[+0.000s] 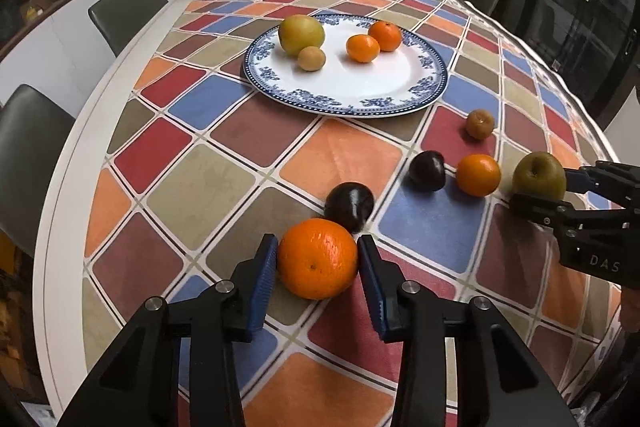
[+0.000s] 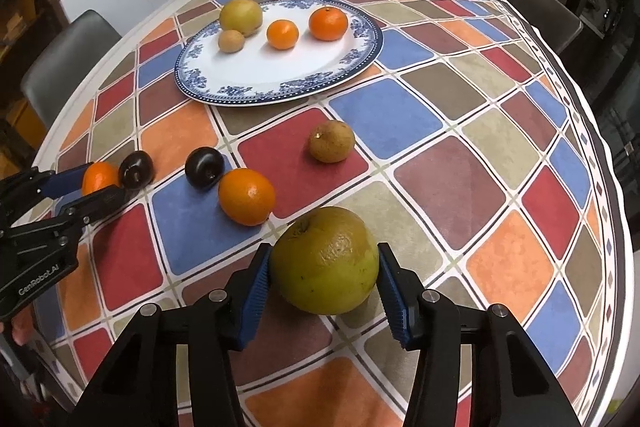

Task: Organize fruits
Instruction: 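Grasp a large orange with the left tool while the right tool grasps the green apple, then carry the orange and green apple over the plate with both tools, then lower the orange and green apple onto the plate and open both tools, then withdraw both open tools from the plate toward the remaining fruit, then grasp a dark plum with the left tool while the right tool grasps an orange, then carry the plum and orange onto the plate and open both tools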

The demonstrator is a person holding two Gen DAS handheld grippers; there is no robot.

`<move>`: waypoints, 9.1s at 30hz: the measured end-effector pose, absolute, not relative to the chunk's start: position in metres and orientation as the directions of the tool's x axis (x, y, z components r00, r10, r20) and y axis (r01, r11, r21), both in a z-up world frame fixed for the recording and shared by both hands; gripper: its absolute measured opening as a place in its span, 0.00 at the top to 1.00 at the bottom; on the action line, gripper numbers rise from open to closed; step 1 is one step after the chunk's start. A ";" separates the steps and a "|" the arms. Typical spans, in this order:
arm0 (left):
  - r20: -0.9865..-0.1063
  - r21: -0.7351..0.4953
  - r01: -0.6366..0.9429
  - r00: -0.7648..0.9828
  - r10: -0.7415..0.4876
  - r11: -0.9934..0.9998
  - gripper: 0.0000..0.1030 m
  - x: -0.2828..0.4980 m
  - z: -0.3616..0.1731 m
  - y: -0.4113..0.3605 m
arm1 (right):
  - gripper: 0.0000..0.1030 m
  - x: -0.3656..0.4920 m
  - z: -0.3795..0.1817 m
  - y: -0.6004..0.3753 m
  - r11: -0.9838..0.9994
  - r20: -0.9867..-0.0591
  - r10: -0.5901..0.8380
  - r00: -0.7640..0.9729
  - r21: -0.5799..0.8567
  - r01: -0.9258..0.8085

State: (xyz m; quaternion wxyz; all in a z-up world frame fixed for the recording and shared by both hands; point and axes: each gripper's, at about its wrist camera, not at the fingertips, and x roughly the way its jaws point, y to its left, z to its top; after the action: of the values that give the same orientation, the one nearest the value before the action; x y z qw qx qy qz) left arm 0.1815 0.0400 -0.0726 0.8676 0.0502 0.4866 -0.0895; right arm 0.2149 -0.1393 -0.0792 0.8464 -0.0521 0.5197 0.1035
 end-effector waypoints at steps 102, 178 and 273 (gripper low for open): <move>-0.646 0.011 0.198 0.749 -0.144 0.980 0.35 0.192 0.047 0.033 | 0.39 0.243 0.039 -0.133 0.933 -0.673 0.299 0.677 0.058 -0.355; -0.823 -0.083 0.255 0.528 -0.211 0.963 0.71 0.203 -0.083 0.034 | 0.67 0.224 -0.081 -0.101 0.899 -0.839 0.266 0.474 0.038 -0.436; -0.759 0.000 0.290 0.623 -0.188 0.957 0.61 0.371 -0.013 0.011 | 0.58 0.421 -0.025 -0.120 0.879 -0.770 0.399 0.498 0.166 -0.447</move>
State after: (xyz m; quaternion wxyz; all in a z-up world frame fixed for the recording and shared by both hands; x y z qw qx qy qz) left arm 0.3715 0.0107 -0.0131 0.8986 0.0614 0.4135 -0.1331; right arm 0.4208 -0.1202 -0.0247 0.8650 -0.0276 0.4373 0.2443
